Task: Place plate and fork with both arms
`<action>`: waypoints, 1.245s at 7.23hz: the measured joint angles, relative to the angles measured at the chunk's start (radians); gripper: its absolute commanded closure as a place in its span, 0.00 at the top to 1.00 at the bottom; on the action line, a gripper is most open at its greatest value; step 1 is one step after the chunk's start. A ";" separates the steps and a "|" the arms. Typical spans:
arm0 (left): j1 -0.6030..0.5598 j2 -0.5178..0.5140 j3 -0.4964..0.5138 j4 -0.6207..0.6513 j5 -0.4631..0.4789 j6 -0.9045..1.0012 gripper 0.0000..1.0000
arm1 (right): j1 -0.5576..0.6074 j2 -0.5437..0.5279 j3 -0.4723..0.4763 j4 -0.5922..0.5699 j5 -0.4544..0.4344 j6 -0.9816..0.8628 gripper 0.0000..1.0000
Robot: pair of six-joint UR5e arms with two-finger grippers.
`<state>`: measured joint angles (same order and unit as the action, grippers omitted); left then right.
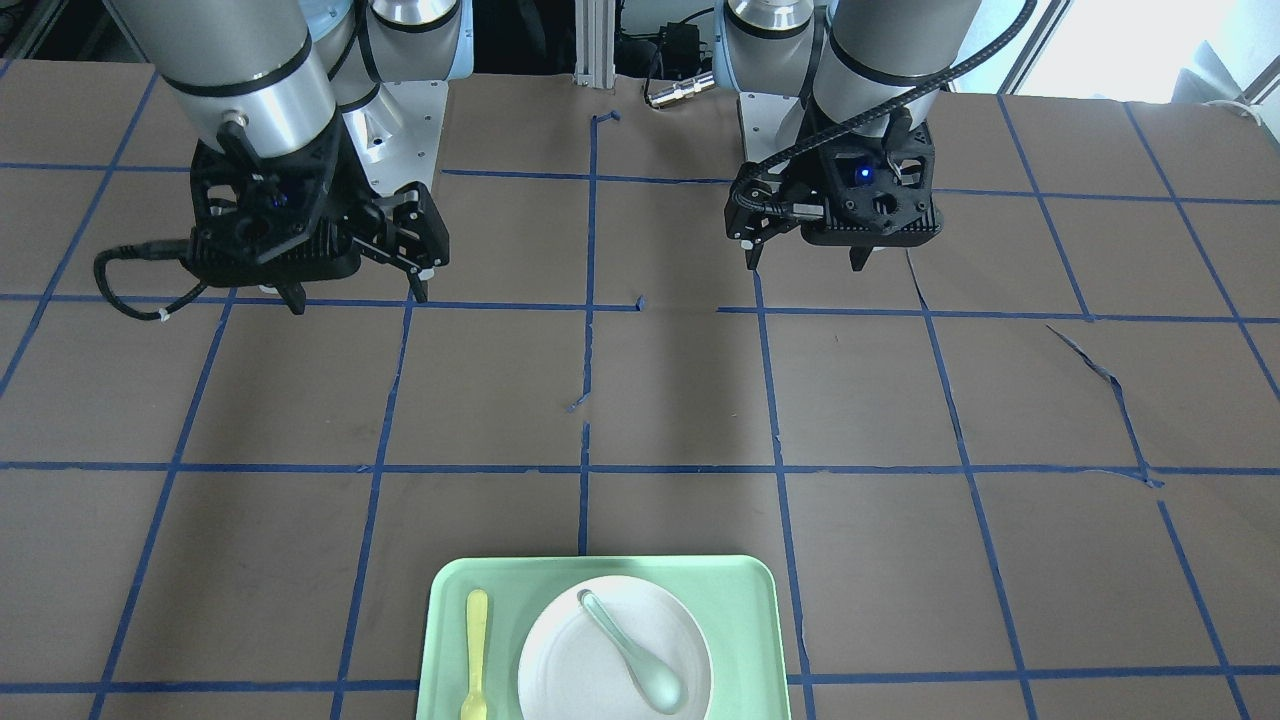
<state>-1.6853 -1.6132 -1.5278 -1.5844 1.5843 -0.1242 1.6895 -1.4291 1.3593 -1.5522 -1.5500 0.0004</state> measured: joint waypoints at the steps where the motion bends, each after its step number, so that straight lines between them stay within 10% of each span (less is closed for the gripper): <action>1: 0.000 0.000 0.000 -0.004 -0.004 0.000 1.00 | 0.000 -0.011 0.001 0.008 -0.003 -0.001 1.00; 9: 0.001 0.021 0.003 -0.016 -0.001 0.000 1.00 | -0.012 -0.127 0.108 0.077 -0.011 -0.006 1.00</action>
<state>-1.6843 -1.5920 -1.5248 -1.6001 1.5837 -0.1243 1.6778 -1.5560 1.4673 -1.4752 -1.5613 -0.0051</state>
